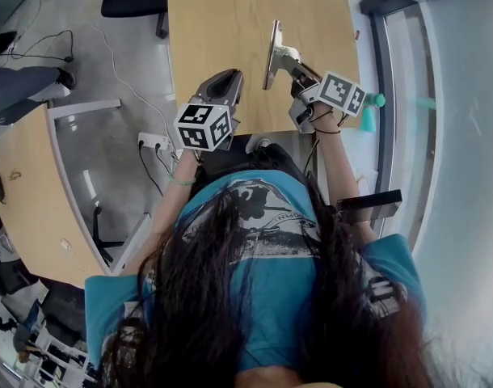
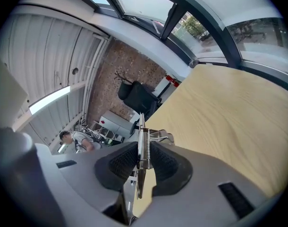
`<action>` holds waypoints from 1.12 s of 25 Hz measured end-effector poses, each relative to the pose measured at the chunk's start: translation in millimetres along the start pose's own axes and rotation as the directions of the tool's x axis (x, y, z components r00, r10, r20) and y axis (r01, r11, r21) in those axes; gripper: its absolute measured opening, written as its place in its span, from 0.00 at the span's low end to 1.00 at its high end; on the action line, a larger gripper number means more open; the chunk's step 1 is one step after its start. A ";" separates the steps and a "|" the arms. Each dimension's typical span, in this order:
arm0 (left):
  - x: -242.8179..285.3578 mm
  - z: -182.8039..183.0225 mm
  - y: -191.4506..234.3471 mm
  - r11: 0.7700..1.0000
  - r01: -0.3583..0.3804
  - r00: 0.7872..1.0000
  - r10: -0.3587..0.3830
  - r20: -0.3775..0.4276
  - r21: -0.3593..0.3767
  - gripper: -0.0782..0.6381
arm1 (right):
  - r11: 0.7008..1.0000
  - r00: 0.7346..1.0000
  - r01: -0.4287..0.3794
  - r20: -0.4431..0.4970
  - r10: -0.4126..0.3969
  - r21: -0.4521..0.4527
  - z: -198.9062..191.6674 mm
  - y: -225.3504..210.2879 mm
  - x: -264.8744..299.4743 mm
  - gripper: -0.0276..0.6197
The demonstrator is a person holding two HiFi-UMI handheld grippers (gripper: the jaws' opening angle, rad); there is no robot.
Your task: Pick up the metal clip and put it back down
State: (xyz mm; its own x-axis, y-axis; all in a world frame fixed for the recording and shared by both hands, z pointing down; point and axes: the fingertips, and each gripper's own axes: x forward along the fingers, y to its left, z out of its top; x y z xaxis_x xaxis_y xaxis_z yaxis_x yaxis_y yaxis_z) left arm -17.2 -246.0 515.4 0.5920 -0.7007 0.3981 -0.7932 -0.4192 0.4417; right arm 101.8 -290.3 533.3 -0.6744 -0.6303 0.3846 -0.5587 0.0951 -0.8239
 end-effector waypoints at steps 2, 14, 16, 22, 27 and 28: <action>-5.7 -0.8 -6.5 1.000 -0.012 1.000 0.012 0.015 -0.007 0.15 | 1.000 1.000 -0.010 0.015 0.010 -0.007 -3.2 5.9 -17.4 0.19; -43.7 -17.8 -52.3 0.997 -0.072 0.992 0.073 0.101 -0.010 0.15 | 0.998 0.997 -0.069 0.039 0.070 -0.006 -40.7 18.8 -94.1 0.19; -48.2 -19.6 -61.2 0.997 -0.080 0.991 0.078 0.107 0.007 0.15 | 0.997 0.996 -0.078 0.043 0.079 -0.005 -45.0 20.2 -102.9 0.19; -56.3 -21.7 -76.8 0.995 -0.085 0.991 0.079 0.109 0.054 0.13 | 0.995 0.994 -0.100 0.041 0.100 -0.013 -52.9 28.0 -115.0 0.19; -55.4 -23.2 -83.3 0.993 -0.079 0.993 0.071 0.096 0.089 0.11 | 0.994 0.993 -0.110 0.033 0.110 -0.020 -53.7 31.4 -115.7 0.19; -55.0 -23.7 -84.2 0.992 -0.078 0.993 0.069 0.092 0.096 0.11 | 0.994 0.993 -0.110 0.033 0.111 -0.021 -53.7 31.3 -115.8 0.19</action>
State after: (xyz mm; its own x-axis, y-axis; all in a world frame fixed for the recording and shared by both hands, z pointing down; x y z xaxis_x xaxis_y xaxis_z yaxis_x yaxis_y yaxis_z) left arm 20.4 -158.4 475.3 0.5204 -0.7782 0.3516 -0.8468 -0.4170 0.3302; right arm 136.5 -173.0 485.3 -0.7156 -0.6413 0.2769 -0.4910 0.1798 -0.8524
